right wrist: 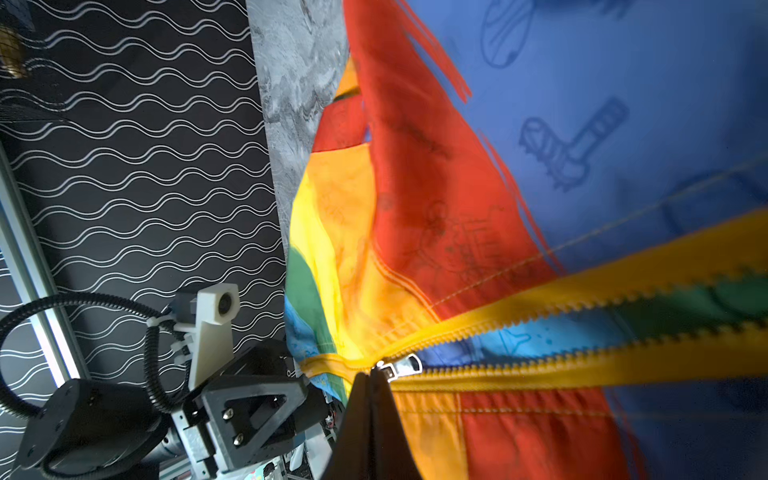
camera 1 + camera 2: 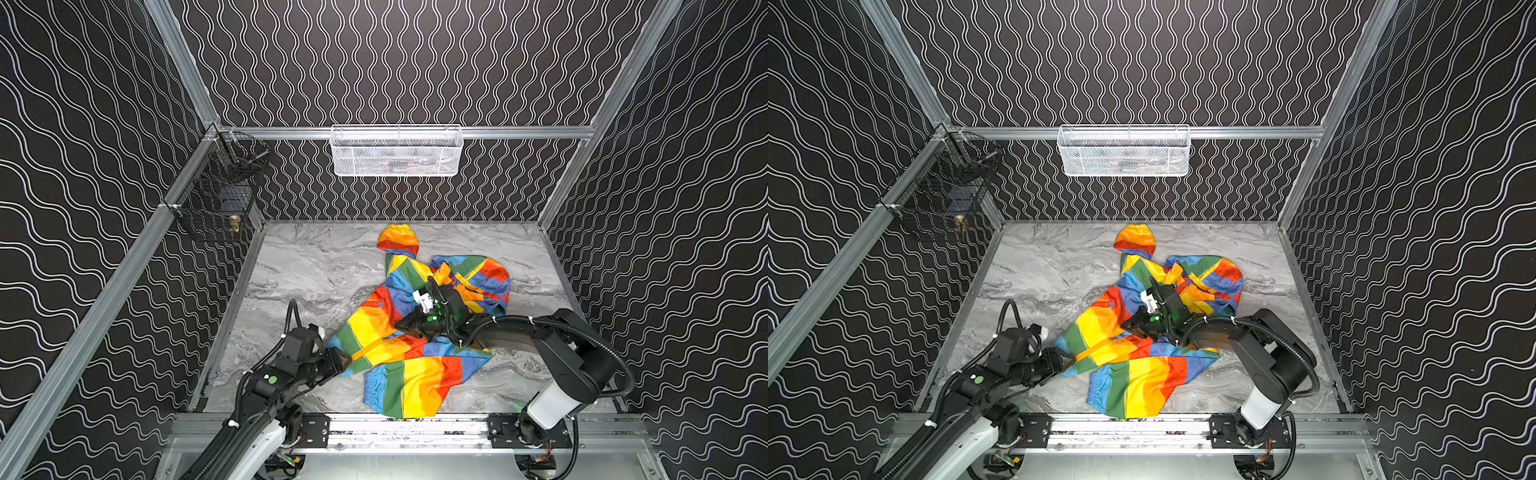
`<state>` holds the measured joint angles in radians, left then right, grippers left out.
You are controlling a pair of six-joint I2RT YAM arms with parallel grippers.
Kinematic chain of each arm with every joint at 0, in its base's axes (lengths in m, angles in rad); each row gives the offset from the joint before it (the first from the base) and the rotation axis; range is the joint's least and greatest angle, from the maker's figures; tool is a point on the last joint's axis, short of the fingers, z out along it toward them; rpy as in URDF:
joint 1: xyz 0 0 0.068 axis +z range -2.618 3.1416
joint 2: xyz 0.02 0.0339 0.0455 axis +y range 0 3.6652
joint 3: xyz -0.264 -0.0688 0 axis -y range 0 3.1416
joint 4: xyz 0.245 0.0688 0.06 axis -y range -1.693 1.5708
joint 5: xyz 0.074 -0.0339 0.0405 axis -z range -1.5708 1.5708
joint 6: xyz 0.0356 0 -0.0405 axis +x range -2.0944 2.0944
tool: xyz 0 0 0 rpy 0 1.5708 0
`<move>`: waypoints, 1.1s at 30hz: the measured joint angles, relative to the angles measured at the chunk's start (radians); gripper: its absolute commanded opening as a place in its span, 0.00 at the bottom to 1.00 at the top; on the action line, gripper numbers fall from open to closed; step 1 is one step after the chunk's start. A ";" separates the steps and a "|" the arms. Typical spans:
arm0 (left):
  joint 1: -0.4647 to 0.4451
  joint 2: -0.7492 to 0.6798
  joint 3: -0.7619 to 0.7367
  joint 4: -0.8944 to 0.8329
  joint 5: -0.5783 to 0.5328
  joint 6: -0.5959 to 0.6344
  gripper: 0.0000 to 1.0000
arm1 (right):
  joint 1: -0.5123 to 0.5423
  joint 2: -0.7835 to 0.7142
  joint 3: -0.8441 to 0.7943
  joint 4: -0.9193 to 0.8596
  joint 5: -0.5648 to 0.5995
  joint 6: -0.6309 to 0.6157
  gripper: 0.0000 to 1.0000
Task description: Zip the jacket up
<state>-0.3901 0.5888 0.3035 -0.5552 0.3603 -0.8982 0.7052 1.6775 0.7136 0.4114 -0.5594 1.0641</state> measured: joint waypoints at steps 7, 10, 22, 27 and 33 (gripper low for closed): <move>0.000 0.089 -0.002 0.055 0.003 0.000 0.11 | 0.001 0.043 0.005 -0.003 -0.010 -0.007 0.48; 0.000 0.113 -0.005 0.075 0.004 0.000 0.04 | 0.003 0.056 0.005 -0.003 -0.011 -0.010 0.54; 0.000 0.257 -0.014 0.164 0.011 0.018 0.00 | 0.016 0.175 0.010 0.133 -0.075 0.043 0.50; 0.000 0.289 -0.015 0.192 0.011 0.019 0.00 | 0.018 0.183 -0.003 0.198 -0.096 0.080 0.41; 0.000 0.294 -0.016 0.202 0.010 0.019 0.00 | 0.017 0.183 -0.043 0.278 -0.112 0.130 0.32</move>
<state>-0.3901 0.8825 0.2871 -0.3531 0.3706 -0.8787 0.7223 1.8606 0.6708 0.6895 -0.6712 1.1946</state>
